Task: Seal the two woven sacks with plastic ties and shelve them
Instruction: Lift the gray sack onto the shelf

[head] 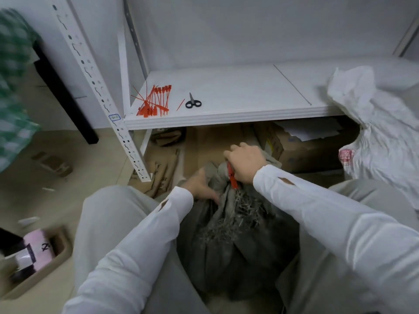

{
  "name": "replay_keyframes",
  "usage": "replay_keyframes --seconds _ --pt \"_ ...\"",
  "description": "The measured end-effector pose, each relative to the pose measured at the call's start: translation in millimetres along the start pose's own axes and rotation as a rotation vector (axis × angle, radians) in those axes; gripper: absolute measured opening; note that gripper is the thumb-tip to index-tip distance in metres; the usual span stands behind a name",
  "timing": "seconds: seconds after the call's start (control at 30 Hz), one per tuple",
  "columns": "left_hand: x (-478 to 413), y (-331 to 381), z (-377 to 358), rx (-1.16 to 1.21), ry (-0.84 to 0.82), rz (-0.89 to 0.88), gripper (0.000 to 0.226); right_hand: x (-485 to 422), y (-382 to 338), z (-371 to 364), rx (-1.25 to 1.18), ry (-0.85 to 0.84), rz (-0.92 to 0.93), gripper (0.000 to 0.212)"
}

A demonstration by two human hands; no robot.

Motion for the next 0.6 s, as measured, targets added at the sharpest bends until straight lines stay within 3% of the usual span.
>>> replay_keyframes --seconds 0.1,0.2,0.27,0.4,0.6 --pt "13 -1 -13 0.024 0.009 0.031 0.145 13 3 22 0.109 0.115 0.051 0.032" --pt "20 11 -27 0.095 0.114 -0.051 0.144 26 6 43 0.158 0.262 0.095 0.028" --pt "28 22 -33 0.149 0.221 -0.081 0.122 34 9 58 0.185 0.361 0.114 0.028" --pt "44 54 -28 0.154 0.434 -0.152 0.052 48 24 92 0.244 0.514 0.140 0.028" --pt "72 108 23 0.249 0.612 -0.266 0.051 73 54 168 0.301 0.833 0.156 0.025"
Point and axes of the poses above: each hand's wrist, its own x-axis away from the middle knuckle, its own z-axis out of the back of the hand, y = z × x, the point moved 1 cm from there along -x, towards the middle knuckle, and after that the axes turned 13 degrees about z, right-handed, at the moved point
